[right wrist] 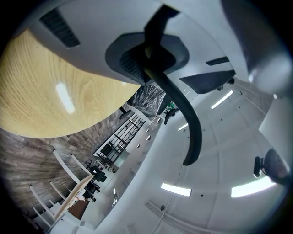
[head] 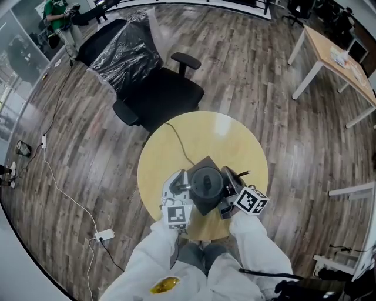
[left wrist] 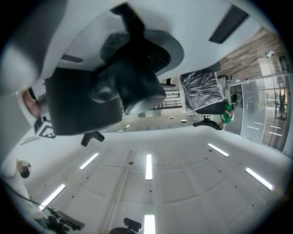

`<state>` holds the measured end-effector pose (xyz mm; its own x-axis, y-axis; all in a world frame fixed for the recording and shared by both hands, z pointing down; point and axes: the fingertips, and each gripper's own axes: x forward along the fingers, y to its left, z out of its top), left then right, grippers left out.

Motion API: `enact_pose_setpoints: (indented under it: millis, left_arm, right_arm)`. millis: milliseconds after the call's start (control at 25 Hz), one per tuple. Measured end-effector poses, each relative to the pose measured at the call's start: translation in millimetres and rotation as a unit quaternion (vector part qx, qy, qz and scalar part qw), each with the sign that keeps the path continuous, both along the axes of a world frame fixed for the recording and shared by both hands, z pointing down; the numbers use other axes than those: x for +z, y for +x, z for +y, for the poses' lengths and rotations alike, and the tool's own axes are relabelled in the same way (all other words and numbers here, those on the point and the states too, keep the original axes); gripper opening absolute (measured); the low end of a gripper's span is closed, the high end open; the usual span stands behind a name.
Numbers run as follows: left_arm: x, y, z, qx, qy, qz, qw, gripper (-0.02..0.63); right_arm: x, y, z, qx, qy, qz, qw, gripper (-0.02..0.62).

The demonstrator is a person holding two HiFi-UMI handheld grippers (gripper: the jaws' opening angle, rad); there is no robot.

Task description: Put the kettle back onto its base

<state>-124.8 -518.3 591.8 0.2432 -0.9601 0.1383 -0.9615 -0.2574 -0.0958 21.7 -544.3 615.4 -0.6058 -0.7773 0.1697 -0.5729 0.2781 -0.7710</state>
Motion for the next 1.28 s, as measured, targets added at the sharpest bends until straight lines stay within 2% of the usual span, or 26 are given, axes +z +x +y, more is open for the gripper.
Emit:
enact_pose_setpoints:
  millis: [200, 480, 840, 1080, 1200, 1280]
  left_arm:
    - [12, -3, -4, 0.005, -0.006, -0.001, 1.0000, -0.002]
    - [8, -3, -13, 0.012, 0.019, -0.007, 0.9997, -0.002]
    - [12, -7, -26, 0.008, 0.010, -0.014, 0.9998, -0.002]
    - [28, -13, -21, 0.017, -0.008, -0.005, 0.9998, 0.000]
    - [29, -18, -10, 0.022, -0.016, -0.001, 0.9996, 0.100]
    - [30, -19, 0, 0.028, -0.018, -0.004, 0.9994, 0.121]
  right_arm:
    - [10, -2, -3, 0.006, -0.002, 0.000, 1.000, 0.012]
    - [10, -3, -10, 0.011, 0.014, -0.006, 1.000, 0.011]
    - [11, -4, -18, 0.023, 0.026, -0.009, 0.999, 0.011]
    - [4, -7, -14, 0.024, 0.042, 0.009, 0.999, 0.011]
    - [3, -6, -12, 0.027, 0.043, 0.013, 0.999, 0.011]
    - [3, -4, -11, 0.029, 0.042, 0.011, 0.999, 0.012]
